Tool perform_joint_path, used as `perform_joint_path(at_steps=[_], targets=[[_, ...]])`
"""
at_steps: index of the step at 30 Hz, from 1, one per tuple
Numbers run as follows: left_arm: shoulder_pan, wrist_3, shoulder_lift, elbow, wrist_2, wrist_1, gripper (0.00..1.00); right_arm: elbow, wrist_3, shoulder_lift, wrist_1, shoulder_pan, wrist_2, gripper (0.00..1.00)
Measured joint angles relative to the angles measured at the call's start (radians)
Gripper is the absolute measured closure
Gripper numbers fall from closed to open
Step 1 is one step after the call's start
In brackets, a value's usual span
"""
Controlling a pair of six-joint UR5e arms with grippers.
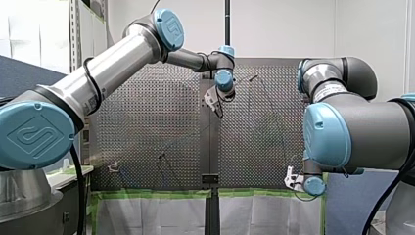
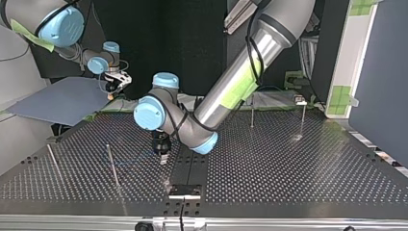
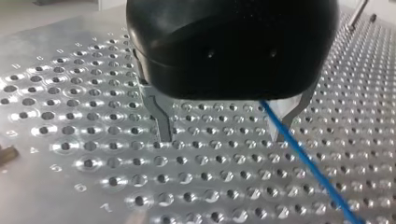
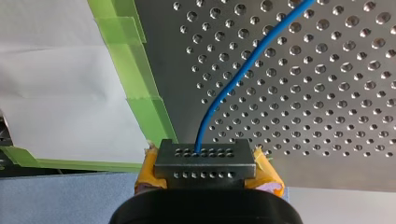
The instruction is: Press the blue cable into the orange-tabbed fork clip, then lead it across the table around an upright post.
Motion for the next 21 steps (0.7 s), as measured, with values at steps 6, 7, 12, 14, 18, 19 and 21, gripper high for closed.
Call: perform_joint_path(at_steps=[6,7,12,14,18,19,21], targets=[[0.007,-0.060,0.000,0.000,0.056,-0.038,0.00,-0.001,-0.001,0.000,0.004,0.001,0.000,1.00],[0.007,-0.072,0.000,-0.001,0.063,-0.046,0.00,-0.001,-0.001,0.000,0.004,0.001,0.000,1.00],[0.010,-0.118,0.017,-0.025,0.084,-0.052,0.00,-0.001,-0.001,0.000,0.005,0.002,0.001,1.00],[0.014,-0.129,0.033,-0.044,0.092,-0.040,0.00,-0.001,-0.001,0.000,0.005,0.002,0.001,1.00],[0.022,-0.145,0.070,-0.081,0.100,-0.007,0.00,-0.001,-0.001,0.000,0.005,0.003,0.000,1.00],[0.024,-0.150,0.081,-0.093,0.105,0.005,0.00,-0.001,-0.001,0.000,0.005,0.003,0.000,1.00],[0.024,-0.154,0.099,-0.112,0.118,0.023,0.00,-0.001,-0.001,0.000,0.006,0.003,0.000,1.00]])
